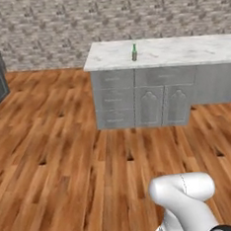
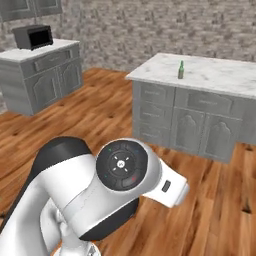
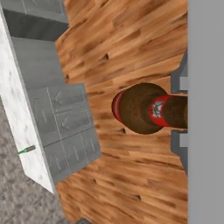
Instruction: Move the drinks to the dining counter.
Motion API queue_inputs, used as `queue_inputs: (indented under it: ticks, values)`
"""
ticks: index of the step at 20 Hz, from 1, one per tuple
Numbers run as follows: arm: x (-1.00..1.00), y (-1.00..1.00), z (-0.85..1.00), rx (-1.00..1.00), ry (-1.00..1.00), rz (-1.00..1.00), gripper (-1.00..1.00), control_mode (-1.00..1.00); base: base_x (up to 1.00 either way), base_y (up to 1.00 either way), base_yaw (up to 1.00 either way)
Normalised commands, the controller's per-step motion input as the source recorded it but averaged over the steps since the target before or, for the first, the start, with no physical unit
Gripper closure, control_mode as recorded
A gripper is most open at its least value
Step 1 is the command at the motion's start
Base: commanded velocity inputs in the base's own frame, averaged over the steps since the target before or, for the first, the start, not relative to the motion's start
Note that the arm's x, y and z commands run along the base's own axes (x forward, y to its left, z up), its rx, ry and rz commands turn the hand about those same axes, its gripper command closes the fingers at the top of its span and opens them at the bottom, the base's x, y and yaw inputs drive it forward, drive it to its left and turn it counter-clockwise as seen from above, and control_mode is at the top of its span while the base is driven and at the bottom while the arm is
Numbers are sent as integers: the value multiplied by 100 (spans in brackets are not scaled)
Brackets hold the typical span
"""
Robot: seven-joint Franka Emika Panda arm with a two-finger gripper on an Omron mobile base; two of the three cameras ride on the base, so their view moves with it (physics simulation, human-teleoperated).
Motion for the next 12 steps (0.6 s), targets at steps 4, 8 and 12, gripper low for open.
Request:
queue_inputs:
  ticks: [4, 8, 12]
  values:
    - [0, 0, 0, 0, 0, 0, 100, 100, 100, -9, -2]
    - [0, 0, 0, 0, 0, 0, 100, 100, 100, -1, 0]
    - [0, 0, 0, 0, 0, 0, 100, 100, 100, 0, 0]
